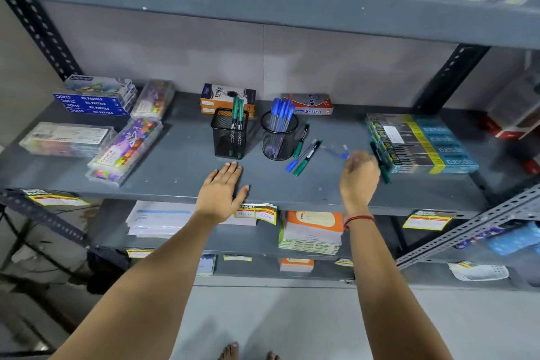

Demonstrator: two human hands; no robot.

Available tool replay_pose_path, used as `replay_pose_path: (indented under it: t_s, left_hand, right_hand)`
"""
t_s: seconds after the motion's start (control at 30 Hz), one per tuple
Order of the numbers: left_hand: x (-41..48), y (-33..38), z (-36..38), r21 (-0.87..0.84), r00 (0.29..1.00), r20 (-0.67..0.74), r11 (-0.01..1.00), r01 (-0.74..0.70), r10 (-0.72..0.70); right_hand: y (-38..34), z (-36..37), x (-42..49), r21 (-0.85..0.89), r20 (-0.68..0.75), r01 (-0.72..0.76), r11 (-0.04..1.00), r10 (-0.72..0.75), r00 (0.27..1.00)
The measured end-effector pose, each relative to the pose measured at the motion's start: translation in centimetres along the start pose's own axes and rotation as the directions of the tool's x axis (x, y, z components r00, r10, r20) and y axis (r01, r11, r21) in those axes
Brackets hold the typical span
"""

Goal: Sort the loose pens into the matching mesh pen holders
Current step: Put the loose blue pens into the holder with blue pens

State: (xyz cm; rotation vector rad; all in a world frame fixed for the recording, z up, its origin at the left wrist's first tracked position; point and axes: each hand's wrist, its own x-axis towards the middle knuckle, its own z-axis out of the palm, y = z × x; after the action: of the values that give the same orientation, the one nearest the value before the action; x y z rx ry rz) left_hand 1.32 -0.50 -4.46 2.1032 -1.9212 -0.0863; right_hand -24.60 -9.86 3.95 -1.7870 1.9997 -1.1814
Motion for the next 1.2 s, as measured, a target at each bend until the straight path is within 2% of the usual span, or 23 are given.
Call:
replay_pose_path:
  t_s: [0.13, 0.27, 0.37, 0.43, 0.53, 0.63, 0.73, 0.8, 0.9, 1.03, 1.1, 1.2]
  left_hand:
    - [-0.1, 0.1, 0.2, 0.021, 1.0, -0.017, 1.0, 0.002, -0.002]
    - [-0.1, 0.1, 0.2, 0.024, 0.999, -0.03, 1.0, 0.014, -0.013]
    - [-0.1, 0.1, 0.2, 0.019, 0.999, -0.032, 1.0, 0.012, -0.012]
    - [-0.1, 0.0, 0.2, 0.022, 0.999, -0.032, 1.0, 0.013, -0.012]
    - [0.0, -0.1, 0.3, 0.027, 0.999, -0.042, 1.0, 0.008, -0.007]
    - [0.0, 0.0, 0.5, 0.015, 0.998, -0.062, 1.0, 0.009, -0.008]
    - [0.0, -0.1, 0.6, 0.011, 0.998, -0.065, 1.0, 0.005, -0.005]
    - [0.0, -0.1, 0.6, 0.014, 0.998, -0.068, 1.0, 0.001, 0.0]
    - [0.0, -0.1, 0.5, 0.006, 0.997, -0.078, 1.0, 0.005, -0.005]
    - [-0.1, 0.0, 0.5, 0.007, 0.997, -0.076, 1.0, 0.002, -0.001]
    - [0.0, 0.0, 0.5, 0.01, 0.997, -0.072, 1.0, 0.003, -0.002]
    - [0.0, 0.0, 0.5, 0.006, 0.998, -0.067, 1.0, 0.003, -0.002]
  right_hand:
    - [-5.9, -1.2, 2.6, 0.205, -0.185, 0.203, 0.957, -0.166, 0.969]
    - [-12.0, -0.8, 4.7, 0.369, -0.319, 0.381, 0.848, -0.27, 0.909]
    - [-14.1, 1.2, 5.8, 0.356, -0.306, 0.434, 0.828, -0.336, 0.891]
    - [-14.0, 3.3, 5.9, 0.322, -0.193, 0.403, 0.857, -0.357, 0.914]
    - [-12.3, 6.1, 5.0, 0.246, 0.05, 0.286, 0.926, -0.307, 0.95]
    - [-10.6, 7.6, 3.9, 0.175, 0.221, 0.212, 0.961, -0.249, 0.943]
    - [-9.1, 7.2, 3.2, 0.137, 0.168, 0.238, 0.962, -0.259, 0.951]
    - [-7.2, 6.4, 3.2, 0.091, 0.111, 0.206, 0.974, -0.215, 0.97]
    - [-3.0, 5.1, 3.1, -0.131, 0.144, 0.078, 0.988, -0.059, 0.988]
    - [2.1, 3.6, 1.4, -0.381, 0.101, -0.126, 0.916, 0.177, 0.979]
    - [3.5, 3.2, 0.6, -0.415, 0.089, -0.162, 0.895, 0.217, 0.972]
    - [3.7, 2.7, 0.2, -0.375, 0.102, -0.13, 0.918, 0.18, 0.978]
